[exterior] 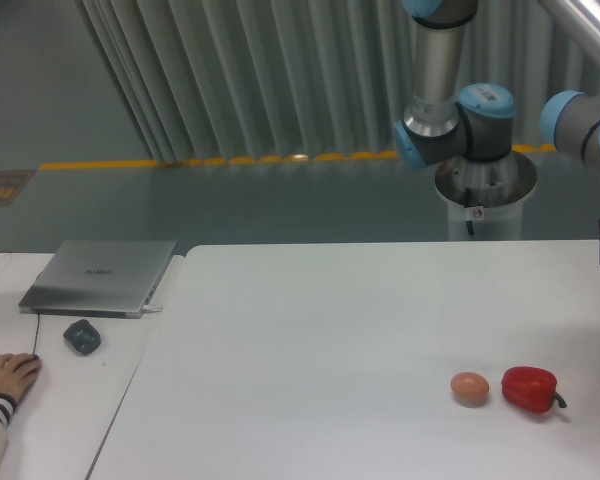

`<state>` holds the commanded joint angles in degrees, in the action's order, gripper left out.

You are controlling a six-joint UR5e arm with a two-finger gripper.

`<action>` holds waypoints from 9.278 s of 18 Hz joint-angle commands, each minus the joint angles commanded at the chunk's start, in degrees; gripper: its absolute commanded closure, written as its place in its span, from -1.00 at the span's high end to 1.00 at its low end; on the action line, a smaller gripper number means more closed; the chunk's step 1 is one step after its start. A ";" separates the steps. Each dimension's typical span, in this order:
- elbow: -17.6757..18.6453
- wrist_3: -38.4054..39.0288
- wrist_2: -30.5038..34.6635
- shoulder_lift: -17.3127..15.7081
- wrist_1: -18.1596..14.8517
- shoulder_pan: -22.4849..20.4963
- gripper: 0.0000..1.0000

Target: Place the green pepper on the table

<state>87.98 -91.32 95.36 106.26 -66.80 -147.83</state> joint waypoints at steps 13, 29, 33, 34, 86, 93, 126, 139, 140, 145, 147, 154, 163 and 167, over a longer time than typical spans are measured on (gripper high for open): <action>2.82 3.08 -3.43 0.09 2.37 -0.53 1.00; -4.73 -0.27 1.67 3.25 4.83 -7.28 1.00; -6.85 0.61 1.14 5.97 6.58 -9.23 1.00; -6.94 2.36 1.32 6.59 8.42 -9.23 1.00; -9.14 33.48 -10.11 18.20 15.65 -14.06 0.02; -10.54 35.94 -10.46 16.88 12.57 -13.71 -0.17; 1.32 19.60 -6.50 2.29 -16.44 5.18 -0.02; 3.34 20.65 -1.32 4.48 -14.59 10.02 0.36; 3.34 20.92 -1.32 4.57 -14.59 10.02 0.39; 2.73 22.93 -1.23 4.57 -14.50 10.02 0.69; 2.46 23.29 -1.23 4.57 -14.50 10.02 0.99; 0.97 23.20 -1.40 3.87 -14.59 10.02 0.99; -1.05 22.24 -2.46 2.46 -6.50 10.02 1.00; -3.07 21.01 -2.64 2.46 -6.07 9.93 1.00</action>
<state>84.90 -70.31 92.72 108.72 -72.87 -137.90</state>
